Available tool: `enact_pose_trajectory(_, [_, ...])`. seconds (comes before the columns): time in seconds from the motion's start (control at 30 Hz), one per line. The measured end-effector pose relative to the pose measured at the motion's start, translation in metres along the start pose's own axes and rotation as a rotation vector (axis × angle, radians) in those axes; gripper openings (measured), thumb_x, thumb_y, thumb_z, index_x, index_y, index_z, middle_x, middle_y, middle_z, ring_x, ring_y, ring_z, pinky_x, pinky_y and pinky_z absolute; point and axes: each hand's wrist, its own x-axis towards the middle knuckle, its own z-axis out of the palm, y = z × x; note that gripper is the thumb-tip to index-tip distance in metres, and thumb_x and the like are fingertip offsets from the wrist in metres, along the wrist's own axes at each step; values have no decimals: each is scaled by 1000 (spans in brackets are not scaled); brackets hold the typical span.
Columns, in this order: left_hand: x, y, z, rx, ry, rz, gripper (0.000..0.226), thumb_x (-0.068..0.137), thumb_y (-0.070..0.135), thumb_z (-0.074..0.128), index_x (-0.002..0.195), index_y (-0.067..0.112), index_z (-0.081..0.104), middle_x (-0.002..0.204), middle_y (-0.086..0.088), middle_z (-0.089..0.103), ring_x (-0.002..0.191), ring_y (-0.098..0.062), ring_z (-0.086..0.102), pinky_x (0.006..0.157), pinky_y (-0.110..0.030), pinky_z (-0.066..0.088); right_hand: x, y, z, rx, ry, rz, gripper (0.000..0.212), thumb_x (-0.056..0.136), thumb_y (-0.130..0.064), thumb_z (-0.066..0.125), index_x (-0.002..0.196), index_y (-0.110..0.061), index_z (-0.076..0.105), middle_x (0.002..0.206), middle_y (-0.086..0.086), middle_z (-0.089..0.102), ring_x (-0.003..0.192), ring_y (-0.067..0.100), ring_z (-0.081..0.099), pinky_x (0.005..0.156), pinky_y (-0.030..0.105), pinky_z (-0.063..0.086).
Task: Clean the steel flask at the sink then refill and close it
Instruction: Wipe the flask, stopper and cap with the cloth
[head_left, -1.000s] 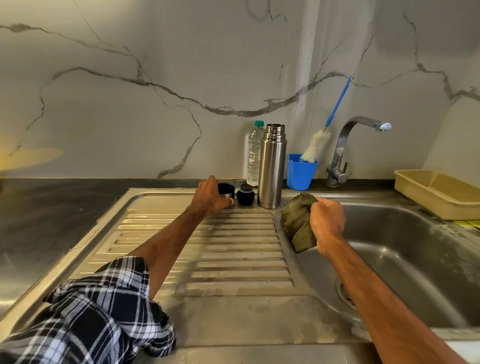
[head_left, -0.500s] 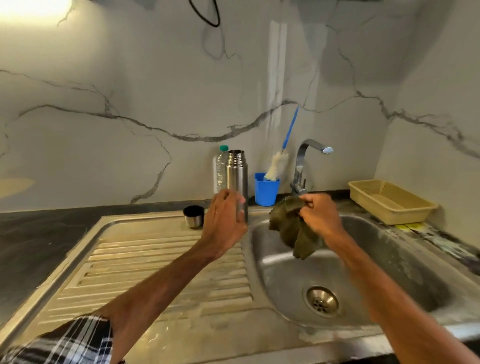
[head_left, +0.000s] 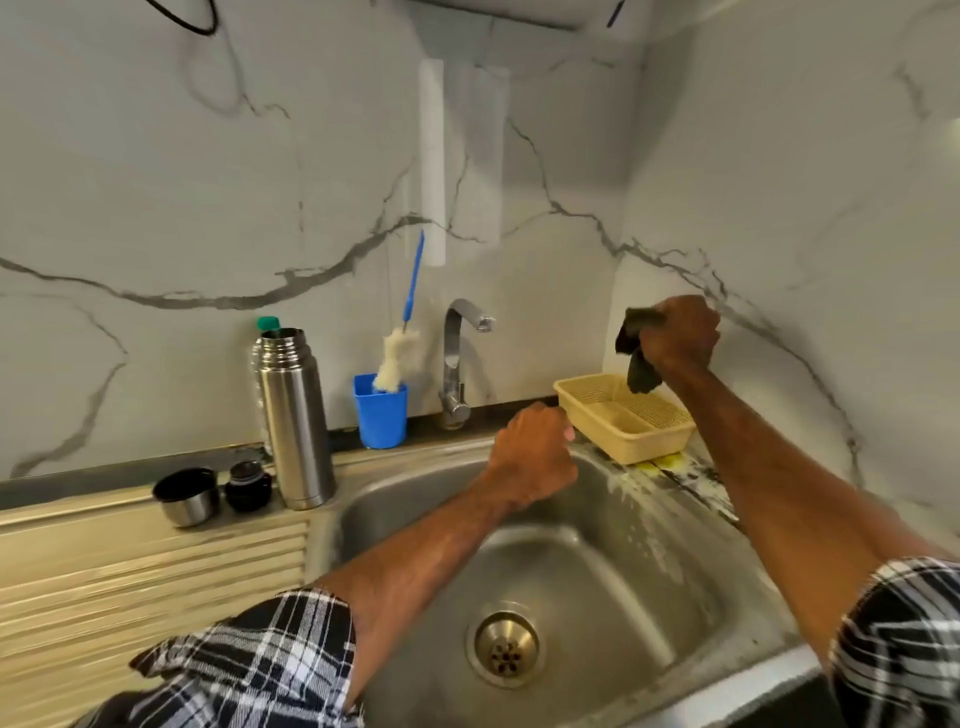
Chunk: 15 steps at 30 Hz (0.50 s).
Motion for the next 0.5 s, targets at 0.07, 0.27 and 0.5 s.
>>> enact_pose_trajectory(0.07, [8,5,14,14,-9,27,32,84,12,68,115,20,64,124,-2,58,118,-21,54,97,-35,46,10,27,17,-56,-131,105,22,82,-4,74,103,3,72,106,20,71,98,35,69,79,39,58])
enact_pose_trajectory(0.27, [10,-16,25,-6,-55,-4,25,86,14,67,109,21,63,123,-1,58,119,-21,52,101,-38,46,4,81,52,-401,-629,182,55,82,-17,78,127,3,54,124,19,61,112,34,61,78,36,50])
enact_pose_trajectory(0.5, [-8,-43,0,-59,-31,-52,24,87,16,68,109,26,64,123,6,58,118,-13,50,102,-38,46,-28,49,41,-228,-362,-5,33,89,-6,64,121,-1,63,128,16,62,117,33,58,86,31,45])
